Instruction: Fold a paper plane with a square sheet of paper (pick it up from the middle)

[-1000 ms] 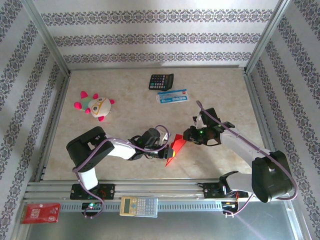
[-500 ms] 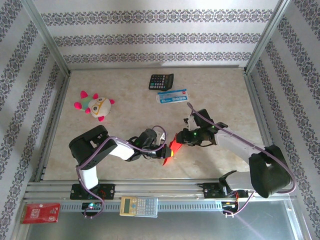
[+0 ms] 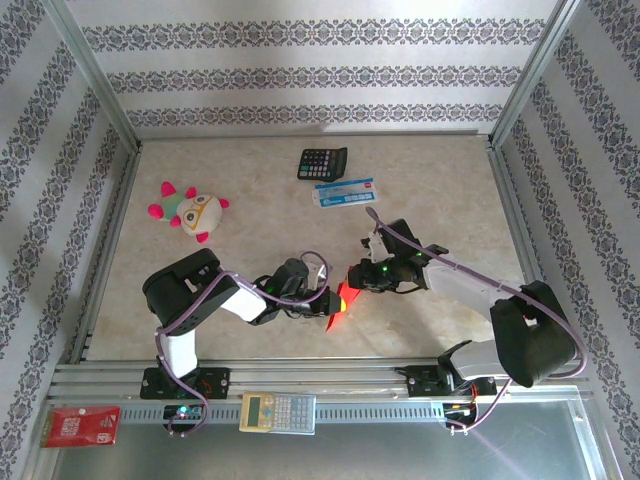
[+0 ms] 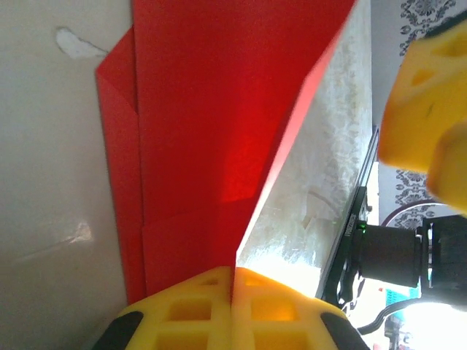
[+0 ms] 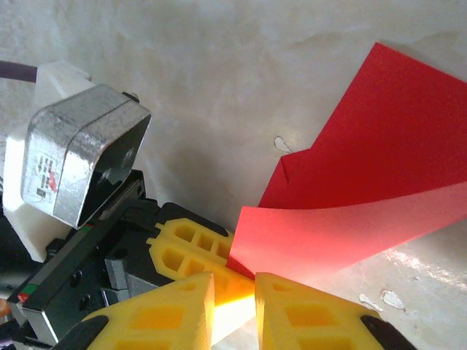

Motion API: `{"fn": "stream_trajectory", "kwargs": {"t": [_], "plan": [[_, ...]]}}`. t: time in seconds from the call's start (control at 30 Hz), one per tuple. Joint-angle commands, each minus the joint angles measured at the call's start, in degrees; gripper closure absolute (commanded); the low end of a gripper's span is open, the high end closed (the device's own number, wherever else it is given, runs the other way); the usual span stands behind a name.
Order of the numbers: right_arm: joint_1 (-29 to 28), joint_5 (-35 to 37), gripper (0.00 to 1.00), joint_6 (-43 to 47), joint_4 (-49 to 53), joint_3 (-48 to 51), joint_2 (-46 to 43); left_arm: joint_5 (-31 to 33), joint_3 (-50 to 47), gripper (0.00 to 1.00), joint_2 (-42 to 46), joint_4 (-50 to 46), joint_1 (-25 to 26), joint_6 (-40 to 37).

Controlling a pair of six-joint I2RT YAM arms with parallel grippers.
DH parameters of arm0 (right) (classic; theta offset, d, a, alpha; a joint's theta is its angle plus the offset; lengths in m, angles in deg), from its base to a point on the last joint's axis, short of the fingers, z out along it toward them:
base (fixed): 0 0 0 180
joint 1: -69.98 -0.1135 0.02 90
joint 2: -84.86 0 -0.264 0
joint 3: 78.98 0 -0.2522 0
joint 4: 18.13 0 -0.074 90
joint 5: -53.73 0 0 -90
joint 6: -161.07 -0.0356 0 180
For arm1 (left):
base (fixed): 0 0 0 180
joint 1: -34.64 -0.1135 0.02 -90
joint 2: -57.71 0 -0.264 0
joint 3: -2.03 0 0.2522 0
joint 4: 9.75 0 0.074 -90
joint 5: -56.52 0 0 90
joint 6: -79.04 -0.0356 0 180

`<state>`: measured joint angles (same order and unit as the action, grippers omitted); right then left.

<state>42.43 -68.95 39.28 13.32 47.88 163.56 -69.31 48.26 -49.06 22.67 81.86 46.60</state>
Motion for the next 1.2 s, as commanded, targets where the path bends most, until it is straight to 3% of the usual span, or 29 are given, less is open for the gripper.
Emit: {"fn": "stream_trajectory", "kwargs": {"t": [0.0,0.27,1.17], "plan": [[-0.66,-0.98,0.78,1.92,-0.47,-0.08,0.97,-0.60,-0.69,1.00,-1.91,2.45,-1.28,3.31],[-0.75,-0.91,0.80,2.52,-1.30,-0.61,2.82,-2.04,-0.85,1.00,-3.28,6.09,-1.56,8.56],[-1.78,2.44,0.85,1.56,-5.60,-2.37,10.02,-1.74,-1.78,1.00,-4.78,7.44,-1.88,12.22]]}}
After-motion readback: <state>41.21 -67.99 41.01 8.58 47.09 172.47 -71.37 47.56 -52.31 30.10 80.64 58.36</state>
